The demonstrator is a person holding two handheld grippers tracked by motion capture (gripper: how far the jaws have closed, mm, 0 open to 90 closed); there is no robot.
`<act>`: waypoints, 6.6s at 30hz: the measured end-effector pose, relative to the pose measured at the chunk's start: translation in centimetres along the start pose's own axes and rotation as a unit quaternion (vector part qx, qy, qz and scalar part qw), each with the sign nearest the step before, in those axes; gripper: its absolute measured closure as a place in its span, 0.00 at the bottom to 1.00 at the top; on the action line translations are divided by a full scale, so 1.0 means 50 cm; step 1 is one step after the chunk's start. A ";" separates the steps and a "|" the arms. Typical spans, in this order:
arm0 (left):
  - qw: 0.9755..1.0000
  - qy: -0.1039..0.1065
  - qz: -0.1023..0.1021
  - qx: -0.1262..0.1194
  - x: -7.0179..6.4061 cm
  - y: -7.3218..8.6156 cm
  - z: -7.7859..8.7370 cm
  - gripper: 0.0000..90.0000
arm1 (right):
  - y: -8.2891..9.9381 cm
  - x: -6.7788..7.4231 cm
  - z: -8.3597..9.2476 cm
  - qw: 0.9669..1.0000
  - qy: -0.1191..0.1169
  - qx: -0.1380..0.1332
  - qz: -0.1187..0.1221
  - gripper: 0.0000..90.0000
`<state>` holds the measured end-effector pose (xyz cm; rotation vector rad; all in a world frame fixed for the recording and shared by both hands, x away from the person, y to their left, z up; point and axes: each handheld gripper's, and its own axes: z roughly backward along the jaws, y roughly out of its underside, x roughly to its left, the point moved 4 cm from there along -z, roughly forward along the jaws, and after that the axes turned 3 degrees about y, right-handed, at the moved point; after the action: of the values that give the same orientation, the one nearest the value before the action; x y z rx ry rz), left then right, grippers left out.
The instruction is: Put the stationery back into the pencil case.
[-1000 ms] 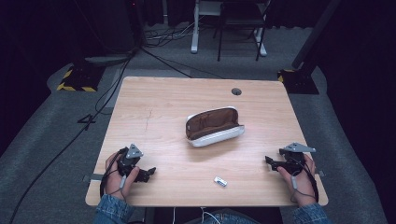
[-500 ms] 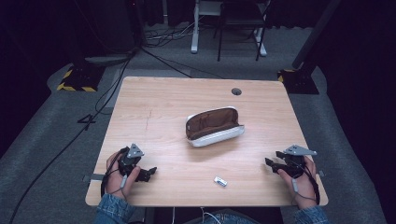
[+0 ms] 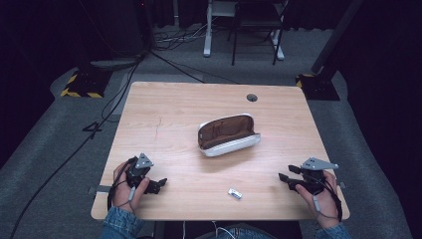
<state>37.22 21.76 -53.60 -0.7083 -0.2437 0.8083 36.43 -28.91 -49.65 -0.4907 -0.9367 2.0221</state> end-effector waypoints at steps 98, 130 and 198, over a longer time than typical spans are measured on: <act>1.000 -0.001 -0.004 0.003 0.002 -0.001 0.001 0.00 | -0.102 0.256 -0.070 0.975 -0.165 0.008 0.151 0.82; 1.000 0.001 -0.002 0.001 0.003 -0.002 -0.001 0.00 | -0.302 0.173 -0.094 0.984 -0.126 -0.037 0.120 0.82; 1.000 0.000 0.002 -0.001 0.001 -0.002 -0.002 0.00 | -0.375 0.123 -0.291 0.987 -0.070 0.066 0.132 0.68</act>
<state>37.36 21.72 -53.61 -0.7113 -0.2421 0.8125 51.82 -10.47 -44.73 -0.4221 -0.8472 2.3676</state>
